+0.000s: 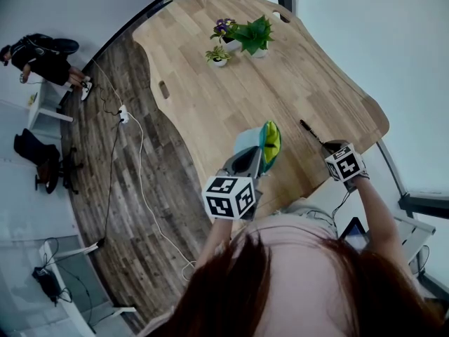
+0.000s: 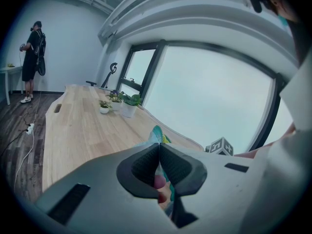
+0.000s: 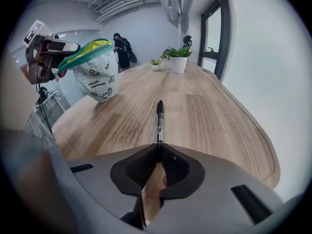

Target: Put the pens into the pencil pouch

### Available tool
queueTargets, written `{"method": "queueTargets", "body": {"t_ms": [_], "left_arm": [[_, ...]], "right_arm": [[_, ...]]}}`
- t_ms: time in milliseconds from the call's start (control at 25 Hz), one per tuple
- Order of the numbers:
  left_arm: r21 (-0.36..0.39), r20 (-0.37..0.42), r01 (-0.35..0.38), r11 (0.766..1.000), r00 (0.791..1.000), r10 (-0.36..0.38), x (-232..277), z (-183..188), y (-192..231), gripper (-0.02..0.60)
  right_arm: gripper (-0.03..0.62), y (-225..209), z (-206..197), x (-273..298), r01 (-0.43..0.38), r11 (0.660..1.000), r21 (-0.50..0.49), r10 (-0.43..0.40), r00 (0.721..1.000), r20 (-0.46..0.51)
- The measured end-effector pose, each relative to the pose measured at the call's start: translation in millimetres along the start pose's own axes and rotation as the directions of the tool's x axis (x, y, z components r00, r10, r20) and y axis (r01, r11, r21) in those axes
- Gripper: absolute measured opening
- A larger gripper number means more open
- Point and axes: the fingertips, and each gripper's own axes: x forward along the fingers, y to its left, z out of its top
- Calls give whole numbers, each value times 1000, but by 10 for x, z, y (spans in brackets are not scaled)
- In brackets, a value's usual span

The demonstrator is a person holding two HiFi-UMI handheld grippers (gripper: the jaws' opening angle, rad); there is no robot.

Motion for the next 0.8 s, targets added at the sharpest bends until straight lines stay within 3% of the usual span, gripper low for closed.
{"method": "queueTargets", "body": {"t_ms": [800], "left_arm": [[-24,34,-28,999,999,29,-77,13,95,8]], "right_arm": [[28,145,380,-363,-1,999,-49,8,992,129]]}}
